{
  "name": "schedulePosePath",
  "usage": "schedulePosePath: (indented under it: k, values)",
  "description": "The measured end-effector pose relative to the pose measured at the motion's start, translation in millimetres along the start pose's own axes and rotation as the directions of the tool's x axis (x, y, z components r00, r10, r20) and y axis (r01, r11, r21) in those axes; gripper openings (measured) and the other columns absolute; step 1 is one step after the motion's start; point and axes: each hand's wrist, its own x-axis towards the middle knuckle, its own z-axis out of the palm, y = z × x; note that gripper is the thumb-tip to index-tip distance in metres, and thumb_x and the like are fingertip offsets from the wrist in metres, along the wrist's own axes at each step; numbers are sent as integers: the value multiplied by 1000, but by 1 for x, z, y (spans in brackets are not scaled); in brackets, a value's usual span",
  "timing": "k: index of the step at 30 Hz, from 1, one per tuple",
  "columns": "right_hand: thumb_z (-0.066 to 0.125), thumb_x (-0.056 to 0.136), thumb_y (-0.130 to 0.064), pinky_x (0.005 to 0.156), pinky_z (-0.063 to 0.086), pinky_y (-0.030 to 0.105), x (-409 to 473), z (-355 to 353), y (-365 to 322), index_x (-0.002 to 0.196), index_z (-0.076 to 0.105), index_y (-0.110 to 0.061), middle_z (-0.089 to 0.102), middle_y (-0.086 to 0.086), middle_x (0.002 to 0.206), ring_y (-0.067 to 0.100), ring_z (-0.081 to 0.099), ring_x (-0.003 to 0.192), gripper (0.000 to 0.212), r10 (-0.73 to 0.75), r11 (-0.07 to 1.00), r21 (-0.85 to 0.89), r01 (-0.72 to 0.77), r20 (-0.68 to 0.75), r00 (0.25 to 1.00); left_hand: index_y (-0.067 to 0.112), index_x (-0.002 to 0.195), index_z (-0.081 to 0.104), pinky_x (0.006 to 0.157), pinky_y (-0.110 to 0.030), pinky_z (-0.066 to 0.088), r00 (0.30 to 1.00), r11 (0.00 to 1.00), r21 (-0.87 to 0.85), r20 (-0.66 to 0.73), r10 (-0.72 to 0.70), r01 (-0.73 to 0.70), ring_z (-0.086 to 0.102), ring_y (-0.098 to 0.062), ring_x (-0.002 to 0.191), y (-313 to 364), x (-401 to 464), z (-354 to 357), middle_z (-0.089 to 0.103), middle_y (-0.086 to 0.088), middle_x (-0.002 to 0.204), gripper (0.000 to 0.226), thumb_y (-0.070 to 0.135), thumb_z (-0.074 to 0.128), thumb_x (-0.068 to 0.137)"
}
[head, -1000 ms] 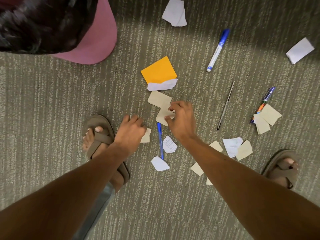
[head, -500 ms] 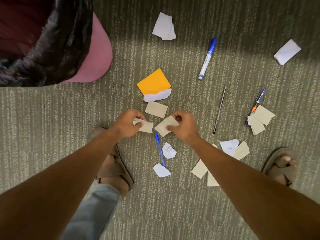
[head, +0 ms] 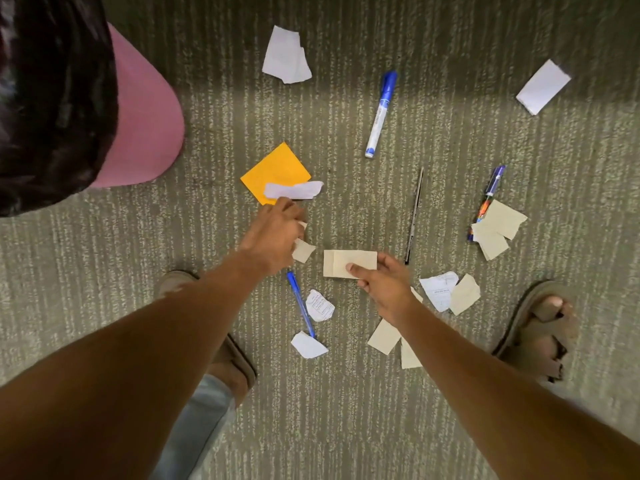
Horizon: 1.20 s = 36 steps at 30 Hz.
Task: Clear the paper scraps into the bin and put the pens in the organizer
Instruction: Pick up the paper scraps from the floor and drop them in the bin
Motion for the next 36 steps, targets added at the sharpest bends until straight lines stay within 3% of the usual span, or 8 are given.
schedulePosePath:
  k: [5,8,12,17,22,25,28,36]
  values:
    - [75,78,6,53,50,17,-1,-7,-4,100,60,-12,76,-4,73,9,63,59,32,84,987,137,-87,30,996,22,102,68,97,-40,33,997,994,106,65,-42,35,46,-26,121,0,1,5,60,-2,115,23,19,66,79]
    - [76,78,4,53,52,15,-4,-8,-12,104,61,-13,75,0,84,5,66,58,34,114,972,198,-122,50,992,18,95,62,86,-41,46,985,952,-258,96,-143,163,59,-30,98,-3,2,0,64,-7,100,20,7,66,79]
    - [78,77,2,56,52,16,-10,-10,-25,105,64,-14,74,2,91,5,66,63,35,155,953,239,-185,137,978,7,94,53,67,-34,46,903,425,-820,235,-360,383,48,-21,71,5,4,-21,52,-4,75,33,-7,75,73]
    - [79,76,-2,51,45,15,-19,-5,-42,102,68,-17,76,-5,87,2,61,66,32,150,972,140,-190,257,955,1,110,68,80,-39,54,858,45,-869,477,-193,493,65,-26,92,20,5,-41,69,-15,105,29,-4,68,82]
    - [86,67,-1,62,54,20,-21,-10,-65,112,62,-9,76,4,104,11,70,84,51,-101,984,-127,123,170,980,11,114,66,79,-43,59,829,-226,-810,559,-18,542,71,-28,96,35,10,-46,73,-11,106,22,16,57,94]
    - [87,62,5,71,60,27,-18,-19,-74,103,61,-11,72,4,96,16,71,83,51,-240,935,-230,270,149,959,14,108,66,74,-41,60,814,-238,-786,581,31,570,73,-25,93,46,14,-44,76,-9,99,19,22,52,97]
    - [90,60,3,73,61,29,-17,-24,-77,99,60,-17,68,1,97,15,70,80,53,-299,891,-314,327,134,945,17,111,68,71,-35,60,842,-121,-835,538,30,537,73,-20,93,62,13,-41,76,-5,101,25,16,68,86]
    - [88,66,-6,81,57,23,-19,-36,-70,107,64,-9,71,6,103,14,66,84,48,-349,881,-307,360,93,933,7,117,63,69,-30,57,863,7,-890,440,-247,456,69,-17,82,84,9,-31,71,-16,109,46,-10,72,75]
